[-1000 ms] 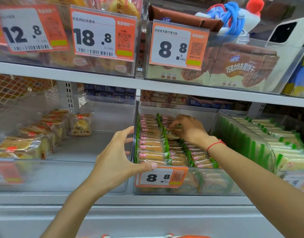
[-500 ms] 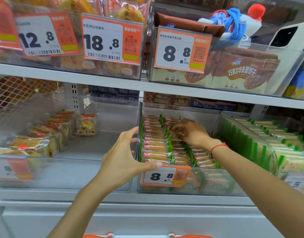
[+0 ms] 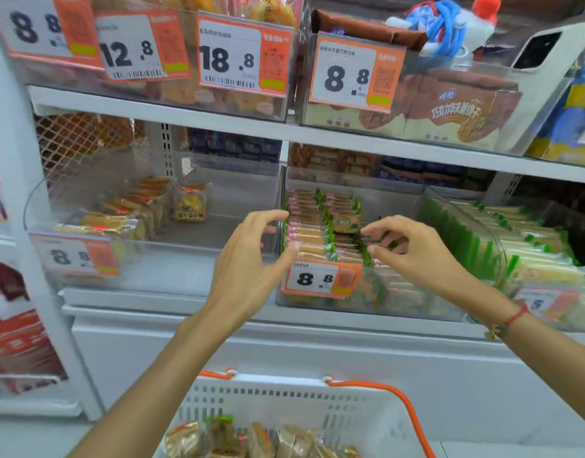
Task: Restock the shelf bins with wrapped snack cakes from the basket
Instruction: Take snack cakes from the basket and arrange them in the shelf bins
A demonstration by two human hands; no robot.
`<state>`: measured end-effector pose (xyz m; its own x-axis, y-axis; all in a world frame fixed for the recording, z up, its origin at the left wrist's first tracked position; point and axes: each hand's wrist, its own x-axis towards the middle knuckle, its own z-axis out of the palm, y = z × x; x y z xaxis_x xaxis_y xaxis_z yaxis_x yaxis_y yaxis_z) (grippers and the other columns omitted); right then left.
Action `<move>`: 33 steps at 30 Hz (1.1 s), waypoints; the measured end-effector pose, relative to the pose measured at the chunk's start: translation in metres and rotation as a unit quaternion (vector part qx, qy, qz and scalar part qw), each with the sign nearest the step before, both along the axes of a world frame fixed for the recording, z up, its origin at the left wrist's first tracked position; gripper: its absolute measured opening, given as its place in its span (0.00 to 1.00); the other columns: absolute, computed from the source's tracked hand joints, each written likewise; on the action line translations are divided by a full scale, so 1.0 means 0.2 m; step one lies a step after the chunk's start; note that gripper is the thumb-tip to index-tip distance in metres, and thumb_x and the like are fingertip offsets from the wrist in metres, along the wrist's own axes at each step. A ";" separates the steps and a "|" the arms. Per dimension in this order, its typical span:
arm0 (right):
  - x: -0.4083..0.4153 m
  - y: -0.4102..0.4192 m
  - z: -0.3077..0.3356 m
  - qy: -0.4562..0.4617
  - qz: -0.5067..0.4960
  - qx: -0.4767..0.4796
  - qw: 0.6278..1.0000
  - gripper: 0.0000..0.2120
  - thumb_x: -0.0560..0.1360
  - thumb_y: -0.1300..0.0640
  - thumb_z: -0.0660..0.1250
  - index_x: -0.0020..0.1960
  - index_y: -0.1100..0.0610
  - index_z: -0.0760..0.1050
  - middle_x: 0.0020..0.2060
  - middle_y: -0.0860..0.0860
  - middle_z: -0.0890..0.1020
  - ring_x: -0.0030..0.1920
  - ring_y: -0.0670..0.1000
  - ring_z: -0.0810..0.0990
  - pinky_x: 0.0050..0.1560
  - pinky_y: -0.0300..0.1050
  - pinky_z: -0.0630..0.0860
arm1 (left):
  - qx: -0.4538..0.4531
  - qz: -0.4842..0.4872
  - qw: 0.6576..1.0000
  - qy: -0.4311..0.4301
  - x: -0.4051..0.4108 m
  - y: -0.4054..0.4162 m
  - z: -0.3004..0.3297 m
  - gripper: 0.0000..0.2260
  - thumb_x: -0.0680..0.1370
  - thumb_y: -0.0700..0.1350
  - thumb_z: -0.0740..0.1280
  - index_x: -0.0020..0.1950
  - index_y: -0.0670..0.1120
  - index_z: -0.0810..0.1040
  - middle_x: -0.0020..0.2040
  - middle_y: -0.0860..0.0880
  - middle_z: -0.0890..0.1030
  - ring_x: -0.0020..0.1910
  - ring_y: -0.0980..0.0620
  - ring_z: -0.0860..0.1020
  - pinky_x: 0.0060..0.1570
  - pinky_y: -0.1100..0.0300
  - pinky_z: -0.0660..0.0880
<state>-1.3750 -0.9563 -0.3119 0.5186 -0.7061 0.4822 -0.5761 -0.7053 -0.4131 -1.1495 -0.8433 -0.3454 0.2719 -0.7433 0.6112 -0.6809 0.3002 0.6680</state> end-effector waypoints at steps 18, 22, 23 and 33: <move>0.02 0.53 -1.12 0.464 0.039 0.298 0.833 0.15 0.78 0.54 0.63 0.65 0.51 0.73 0.63 0.53 0.75 0.62 0.56 0.74 0.56 0.47 0.71 | 0.470 -0.083 0.827 -0.297 -0.05 0.50 -0.95 0.12 0.78 0.51 0.61 0.60 0.52 0.76 0.62 0.53 0.77 0.60 0.50 0.75 0.55 0.56 0.73; -0.02 0.67 -1.37 0.491 0.080 0.362 0.789 0.14 0.77 0.60 0.61 0.61 0.61 0.76 0.56 0.60 0.79 0.54 0.61 0.78 0.54 0.53 0.74 | 0.558 -0.198 0.787 -0.173 -0.06 0.58 -1.16 0.17 0.77 0.55 0.66 0.66 0.54 0.73 0.68 0.50 0.73 0.64 0.50 0.72 0.56 0.58 0.69; -0.02 0.69 -1.41 0.502 0.095 0.360 0.781 0.12 0.77 0.61 0.61 0.58 0.62 0.77 0.52 0.61 0.81 0.50 0.61 0.78 0.53 0.54 0.74 | 0.563 -0.204 0.783 -0.170 -0.06 0.60 -1.20 0.20 0.76 0.57 0.67 0.67 0.56 0.72 0.68 0.51 0.72 0.65 0.50 0.71 0.57 0.58 0.69; 0.05 0.91 -1.74 0.462 -0.021 0.349 0.815 0.28 0.78 0.52 0.66 0.69 0.60 0.56 0.62 0.60 0.72 0.60 0.62 0.74 0.54 0.56 0.73 | 0.594 -0.191 0.741 -0.249 -0.10 0.68 -1.38 0.25 0.73 0.62 0.68 0.69 0.59 0.70 0.63 0.52 0.72 0.67 0.53 0.64 0.64 0.54 0.61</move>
<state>-1.3660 -0.7733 -0.6604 0.4018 -0.6670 -0.6274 -0.8860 -0.4562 -0.0824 -1.1698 -0.7079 -0.6216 -0.1363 -0.8020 -0.5815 -0.9488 -0.0633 0.3096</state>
